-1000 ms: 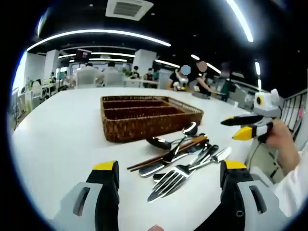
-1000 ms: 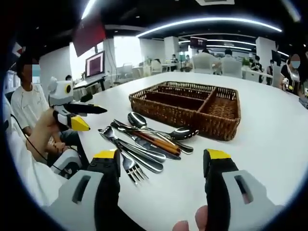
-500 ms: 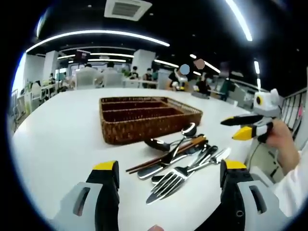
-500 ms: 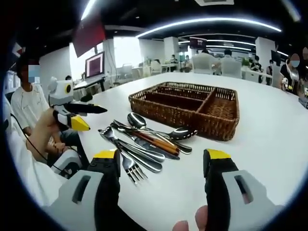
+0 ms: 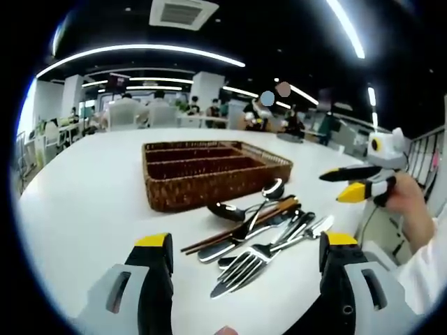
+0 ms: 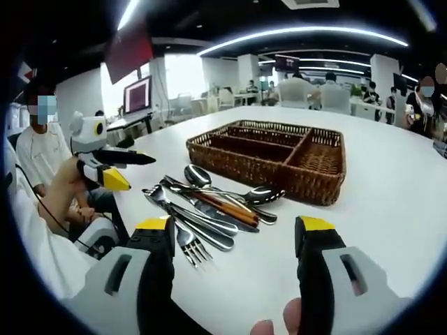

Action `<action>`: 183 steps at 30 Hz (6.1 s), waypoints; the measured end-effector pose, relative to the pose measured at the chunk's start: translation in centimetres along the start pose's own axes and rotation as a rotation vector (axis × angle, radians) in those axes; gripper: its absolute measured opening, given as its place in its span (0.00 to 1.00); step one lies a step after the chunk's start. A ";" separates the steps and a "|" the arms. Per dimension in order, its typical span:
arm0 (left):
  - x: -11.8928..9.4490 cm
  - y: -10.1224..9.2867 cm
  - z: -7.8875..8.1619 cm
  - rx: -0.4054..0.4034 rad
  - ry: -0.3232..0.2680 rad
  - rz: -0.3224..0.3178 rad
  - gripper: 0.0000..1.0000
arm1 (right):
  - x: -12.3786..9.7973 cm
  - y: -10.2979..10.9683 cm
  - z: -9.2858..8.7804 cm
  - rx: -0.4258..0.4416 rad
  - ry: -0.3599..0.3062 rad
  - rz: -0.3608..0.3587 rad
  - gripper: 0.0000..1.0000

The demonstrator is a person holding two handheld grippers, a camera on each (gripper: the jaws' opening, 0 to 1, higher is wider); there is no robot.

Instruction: Arrange the knives, forks, and spoons in their matching storage slots by inserting each utensil handle-first until every utensil is classified and aligned in the correct compartment

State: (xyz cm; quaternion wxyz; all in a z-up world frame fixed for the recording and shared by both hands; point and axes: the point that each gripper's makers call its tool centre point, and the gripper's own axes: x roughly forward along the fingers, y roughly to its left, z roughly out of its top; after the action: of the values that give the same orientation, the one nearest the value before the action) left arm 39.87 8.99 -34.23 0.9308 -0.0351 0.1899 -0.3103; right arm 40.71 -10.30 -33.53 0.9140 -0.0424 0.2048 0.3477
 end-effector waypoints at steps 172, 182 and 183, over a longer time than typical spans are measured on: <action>0.7 1.6 -2.1 -0.064 -0.001 -0.035 0.81 | 14.6 4.6 1.0 -0.601 0.374 0.570 0.03; 0.7 1.4 -2.1 -0.064 0.000 -0.035 0.81 | 15.8 6.3 1.4 -0.639 0.326 0.587 0.04; 0.7 1.4 -2.1 -0.064 0.000 -0.035 0.81 | 16.0 6.5 1.5 -0.638 0.315 0.587 0.04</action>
State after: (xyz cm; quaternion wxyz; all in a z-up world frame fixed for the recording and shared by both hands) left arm 40.38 9.83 -36.68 0.9236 -0.0680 0.1992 -0.3203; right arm 47.79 4.88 -38.20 0.6757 -0.3142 0.2274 0.6269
